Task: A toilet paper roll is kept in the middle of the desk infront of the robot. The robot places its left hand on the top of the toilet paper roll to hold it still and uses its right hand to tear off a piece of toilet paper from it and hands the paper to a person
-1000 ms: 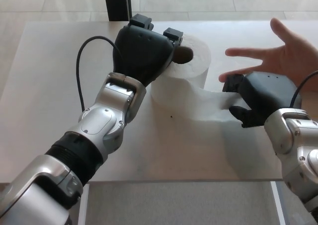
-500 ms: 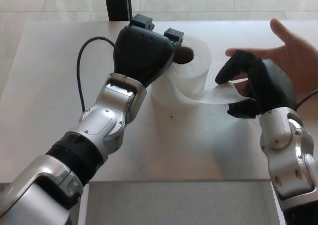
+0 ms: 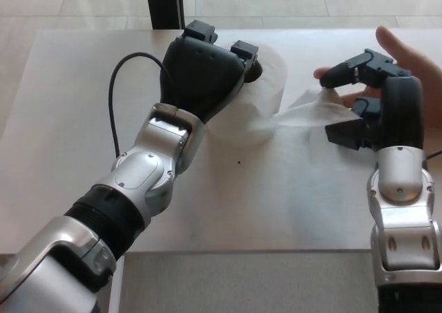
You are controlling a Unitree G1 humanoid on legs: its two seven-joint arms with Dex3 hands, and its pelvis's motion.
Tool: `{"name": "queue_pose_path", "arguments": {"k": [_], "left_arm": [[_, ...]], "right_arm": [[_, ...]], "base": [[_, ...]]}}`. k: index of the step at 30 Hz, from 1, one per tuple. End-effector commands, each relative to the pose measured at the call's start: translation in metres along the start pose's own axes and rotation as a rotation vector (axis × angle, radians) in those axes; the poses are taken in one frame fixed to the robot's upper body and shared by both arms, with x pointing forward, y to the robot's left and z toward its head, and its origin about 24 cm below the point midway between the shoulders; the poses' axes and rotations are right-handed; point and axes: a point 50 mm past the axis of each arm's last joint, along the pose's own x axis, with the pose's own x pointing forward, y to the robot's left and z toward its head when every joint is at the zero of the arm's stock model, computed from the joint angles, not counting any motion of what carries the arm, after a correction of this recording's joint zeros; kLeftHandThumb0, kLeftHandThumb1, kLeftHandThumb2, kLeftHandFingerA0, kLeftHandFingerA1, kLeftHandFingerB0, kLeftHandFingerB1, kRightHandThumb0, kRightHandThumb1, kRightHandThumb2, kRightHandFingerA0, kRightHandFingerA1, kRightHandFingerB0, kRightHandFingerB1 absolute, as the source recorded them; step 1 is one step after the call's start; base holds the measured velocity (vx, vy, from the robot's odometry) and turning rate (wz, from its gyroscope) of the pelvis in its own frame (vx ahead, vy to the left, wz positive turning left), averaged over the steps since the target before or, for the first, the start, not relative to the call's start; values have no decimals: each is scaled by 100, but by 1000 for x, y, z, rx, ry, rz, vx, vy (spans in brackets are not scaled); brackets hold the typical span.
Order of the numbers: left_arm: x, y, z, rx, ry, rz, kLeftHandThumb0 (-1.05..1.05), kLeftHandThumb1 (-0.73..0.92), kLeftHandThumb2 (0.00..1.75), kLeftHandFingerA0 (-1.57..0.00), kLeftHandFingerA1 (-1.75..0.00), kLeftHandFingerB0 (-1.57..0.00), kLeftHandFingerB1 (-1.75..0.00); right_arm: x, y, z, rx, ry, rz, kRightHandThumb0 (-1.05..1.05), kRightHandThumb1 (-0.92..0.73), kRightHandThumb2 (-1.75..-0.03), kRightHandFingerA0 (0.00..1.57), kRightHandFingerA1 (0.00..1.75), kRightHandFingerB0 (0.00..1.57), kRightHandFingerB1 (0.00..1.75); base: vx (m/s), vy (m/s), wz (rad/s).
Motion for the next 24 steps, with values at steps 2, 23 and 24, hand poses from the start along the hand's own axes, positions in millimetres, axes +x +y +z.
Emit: {"name": "queue_pose_path", "arguments": {"k": [2,23,24], "left_arm": [[-22,-31,-10,63,27,-138,-42,74,63,-48,-41,-51,-40],[-36,-39,-12,75,-75,-133,-45,85,65,-48,-43,-47,-40],[-38,-40,-12,67,-73,-135,-44,83,64,-47,-43,-47,-41]], "right_arm": [[-5,-12,7,470,35,-140,-16,-44,-133,108,175,90,154],[1,-27,36,892,112,-182,-14,-50,-139,97,175,71,169],[3,-31,36,893,93,-184,-12,-48,-142,98,175,71,169]], "base": [[0,0,0],[0,0,0],[0,0,0]]}}
